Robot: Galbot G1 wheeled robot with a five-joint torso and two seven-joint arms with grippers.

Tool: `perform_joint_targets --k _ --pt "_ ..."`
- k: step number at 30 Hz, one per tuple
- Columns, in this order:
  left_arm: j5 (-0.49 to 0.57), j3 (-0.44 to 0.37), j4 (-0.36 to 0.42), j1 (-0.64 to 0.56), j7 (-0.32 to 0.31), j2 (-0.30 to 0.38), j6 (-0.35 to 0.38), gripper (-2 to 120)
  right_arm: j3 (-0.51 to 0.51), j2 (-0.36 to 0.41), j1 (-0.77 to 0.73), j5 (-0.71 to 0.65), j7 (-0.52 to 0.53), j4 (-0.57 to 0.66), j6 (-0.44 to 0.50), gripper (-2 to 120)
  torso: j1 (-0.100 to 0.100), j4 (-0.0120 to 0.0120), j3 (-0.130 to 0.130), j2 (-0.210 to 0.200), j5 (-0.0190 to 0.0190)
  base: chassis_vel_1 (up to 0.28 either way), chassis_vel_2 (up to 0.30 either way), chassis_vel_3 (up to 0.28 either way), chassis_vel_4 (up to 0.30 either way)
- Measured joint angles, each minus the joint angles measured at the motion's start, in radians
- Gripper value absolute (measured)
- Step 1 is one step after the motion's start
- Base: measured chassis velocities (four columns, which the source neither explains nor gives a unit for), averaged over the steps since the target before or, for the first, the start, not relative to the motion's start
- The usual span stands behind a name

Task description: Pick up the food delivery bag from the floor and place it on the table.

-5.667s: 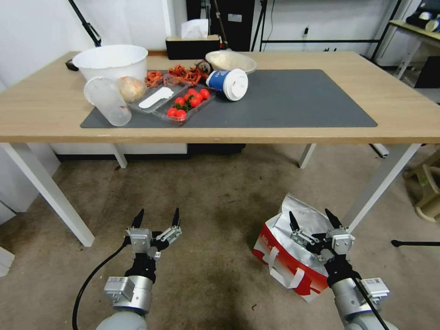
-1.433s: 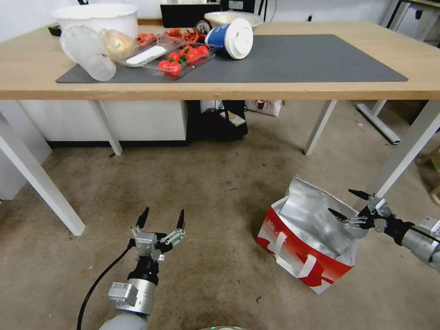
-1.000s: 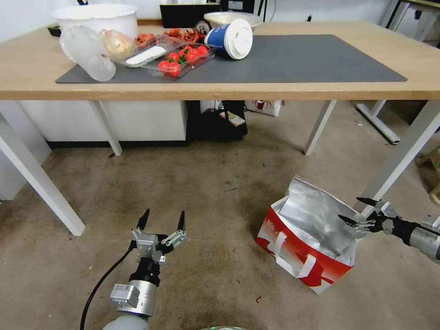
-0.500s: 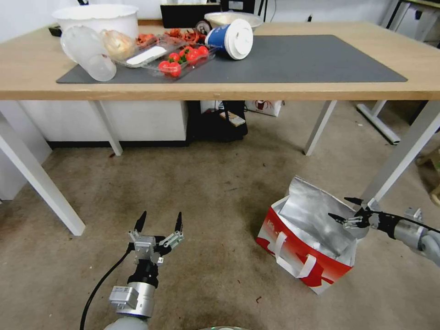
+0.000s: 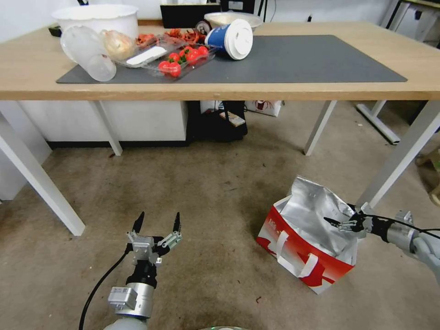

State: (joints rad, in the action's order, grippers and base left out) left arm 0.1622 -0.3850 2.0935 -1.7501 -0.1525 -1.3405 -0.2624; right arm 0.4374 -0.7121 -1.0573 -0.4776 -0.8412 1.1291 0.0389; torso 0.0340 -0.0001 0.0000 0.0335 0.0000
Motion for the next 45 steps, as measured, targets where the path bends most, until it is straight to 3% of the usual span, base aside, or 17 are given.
perform_joint_targets --k 7,17,20,35,42,45 --pt "0.0 0.001 0.0 0.001 -0.003 -0.001 -0.006 100 0.019 0.003 -0.024 -0.003 0.005 0.012 -0.003 50 0.0 0.0 0.0 0.0 -0.0001 0.0 0.0 0.0 0.0" --pt "0.001 0.0 0.001 0.006 -0.015 0.006 -0.008 100 0.032 0.003 -0.053 -0.005 0.018 0.026 0.004 19 0.0 0.0 0.0 0.0 0.0 0.0 0.0 0.0 0.0" --pt "0.002 -0.002 0.002 0.006 -0.015 0.008 -0.012 100 0.037 0.005 -0.061 -0.009 0.021 0.031 0.004 3 0.0 0.0 0.0 0.0 0.0 0.0 0.0 0.0 0.0" --pt "0.003 -0.007 0.005 0.001 -0.021 0.009 -0.024 100 0.071 0.034 -0.127 -0.086 0.036 0.112 0.0 0 0.0 0.0001 0.0 0.0 0.0001 0.0 0.0 0.0 0.0" --pt "0.003 -0.007 0.012 0.001 -0.021 0.01 -0.023 100 0.134 0.086 -0.264 -0.183 0.061 0.279 -0.043 0 0.0 0.0 0.0 0.0 -0.0001 0.0 0.0 0.0 0.0" --pt "0.003 -0.006 0.013 0.002 -0.022 0.013 -0.022 100 0.169 0.129 -0.343 -0.261 0.109 0.404 -0.075 0 0.0 0.0 0.0 0.0 -0.0001 0.0 0.0 0.0 0.0"
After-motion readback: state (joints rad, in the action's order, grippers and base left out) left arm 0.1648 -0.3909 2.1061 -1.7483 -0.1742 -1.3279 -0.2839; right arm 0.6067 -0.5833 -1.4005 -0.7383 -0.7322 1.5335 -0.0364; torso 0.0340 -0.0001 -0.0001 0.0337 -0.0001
